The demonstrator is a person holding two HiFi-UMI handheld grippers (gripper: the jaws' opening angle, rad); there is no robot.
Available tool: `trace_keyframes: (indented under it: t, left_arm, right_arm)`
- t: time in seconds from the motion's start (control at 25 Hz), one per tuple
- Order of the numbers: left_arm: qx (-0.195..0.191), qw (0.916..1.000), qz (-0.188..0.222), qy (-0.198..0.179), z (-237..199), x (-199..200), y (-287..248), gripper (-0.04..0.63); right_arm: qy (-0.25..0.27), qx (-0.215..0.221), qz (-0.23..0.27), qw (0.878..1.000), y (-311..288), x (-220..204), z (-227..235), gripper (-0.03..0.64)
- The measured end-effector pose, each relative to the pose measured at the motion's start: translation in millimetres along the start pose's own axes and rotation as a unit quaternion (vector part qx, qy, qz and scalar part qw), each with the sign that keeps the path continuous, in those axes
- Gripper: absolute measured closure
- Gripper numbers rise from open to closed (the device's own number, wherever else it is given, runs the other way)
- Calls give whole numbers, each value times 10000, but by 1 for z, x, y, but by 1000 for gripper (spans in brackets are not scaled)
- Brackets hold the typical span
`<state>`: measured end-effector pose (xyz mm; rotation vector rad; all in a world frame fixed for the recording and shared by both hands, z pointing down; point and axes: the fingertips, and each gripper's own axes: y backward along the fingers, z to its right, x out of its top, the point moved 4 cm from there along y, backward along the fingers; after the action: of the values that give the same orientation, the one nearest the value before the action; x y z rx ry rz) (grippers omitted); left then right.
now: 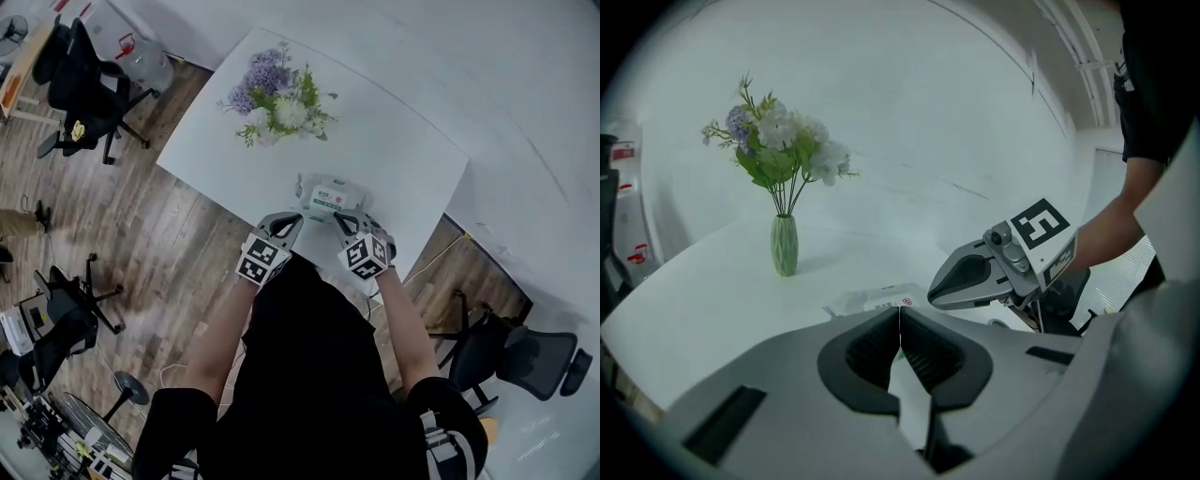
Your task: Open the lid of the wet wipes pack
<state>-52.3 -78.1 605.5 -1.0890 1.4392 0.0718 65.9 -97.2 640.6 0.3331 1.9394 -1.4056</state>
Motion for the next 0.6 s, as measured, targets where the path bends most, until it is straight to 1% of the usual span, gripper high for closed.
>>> trace_keyframes:
  t: [0.12, 0.28, 0.32, 0.52, 0.6]
  left_arm:
    - [10, 10000, -12, -57, -14, -1, -12, 574]
    - [-96, 9998, -196, 42, -24, -13, -27, 574]
    - [-117, 9996, -237, 42, -26, -16, -30, 574]
    - [-216, 9989, -415, 30, -36, -31, -45, 574]
    - [-238, 9989, -411, 49, -38, -31, -50, 574]
  right_arm:
    - [102, 73, -66, 9999, -14, 0, 0, 598]
    - [116, 76, -174, 9998, -25, -6, 2, 596]
    - [127, 94, -202, 9997, -28, -7, 0, 569]
    - [347, 106, -322, 9988, -42, -4, -2, 547]
    - [446, 109, -379, 9982, -46, -3, -4, 538]
